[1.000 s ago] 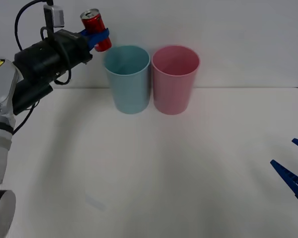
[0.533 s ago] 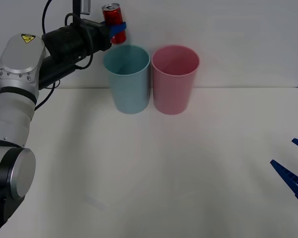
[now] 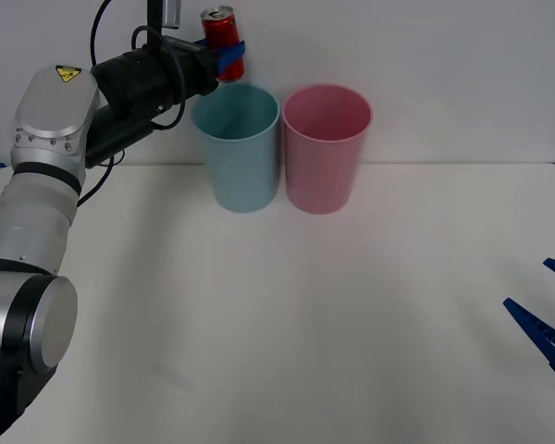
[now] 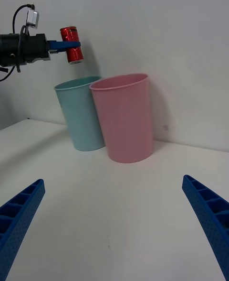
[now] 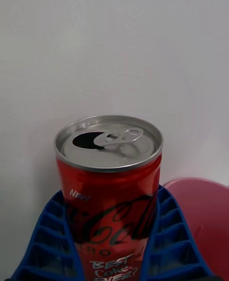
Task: Grasp the object on the table and drop it into the matching bin: aluminum can to the light blue bin, PET bottle to the pink bin.
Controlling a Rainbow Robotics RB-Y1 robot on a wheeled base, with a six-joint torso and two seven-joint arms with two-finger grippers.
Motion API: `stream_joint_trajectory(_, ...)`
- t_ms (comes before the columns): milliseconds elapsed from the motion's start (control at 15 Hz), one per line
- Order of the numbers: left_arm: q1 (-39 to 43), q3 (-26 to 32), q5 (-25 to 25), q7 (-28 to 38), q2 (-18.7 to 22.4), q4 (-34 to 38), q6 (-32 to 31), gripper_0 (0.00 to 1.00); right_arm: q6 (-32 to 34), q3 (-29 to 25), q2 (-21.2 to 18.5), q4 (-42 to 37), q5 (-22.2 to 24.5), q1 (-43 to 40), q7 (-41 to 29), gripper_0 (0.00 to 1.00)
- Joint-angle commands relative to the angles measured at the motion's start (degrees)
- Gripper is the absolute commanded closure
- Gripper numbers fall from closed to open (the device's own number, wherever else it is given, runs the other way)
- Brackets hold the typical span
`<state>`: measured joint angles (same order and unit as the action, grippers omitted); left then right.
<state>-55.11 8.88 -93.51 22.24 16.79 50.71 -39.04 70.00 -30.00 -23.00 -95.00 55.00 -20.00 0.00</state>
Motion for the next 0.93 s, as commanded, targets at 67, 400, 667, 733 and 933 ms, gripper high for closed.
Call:
stream_joint_trajectory(67,0.0,0.0,0.3,-0.5,0.0,0.0,0.0,0.00,0.0,0.0,0.0,0.0,0.0,0.0,0.0,0.00)
stream_joint_trajectory(400,0.3,0.0,1.7,-1.1,0.0,0.0,-0.3,0.00,0.0,0.0,0.0,0.0,0.0,0.0,0.0,0.00)
stream_joint_trajectory(667,2.2,0.0,4.2,-2.1,0.7,1.8,-1.0,0.00,0.0,0.0,0.0,0.0,0.0,0.0,0.0,0.00)
stream_joint_trajectory(733,3.7,0.0,5.0,-2.3,0.9,3.9,-1.0,0.00,0.0,0.0,0.0,0.0,0.0,0.0,0.0,0.00)
stream_joint_trajectory(933,8.6,0.0,7.1,-2.5,1.5,9.8,-1.0,0.00,0.0,0.0,0.0,0.0,0.0,0.0,0.0,0.00)
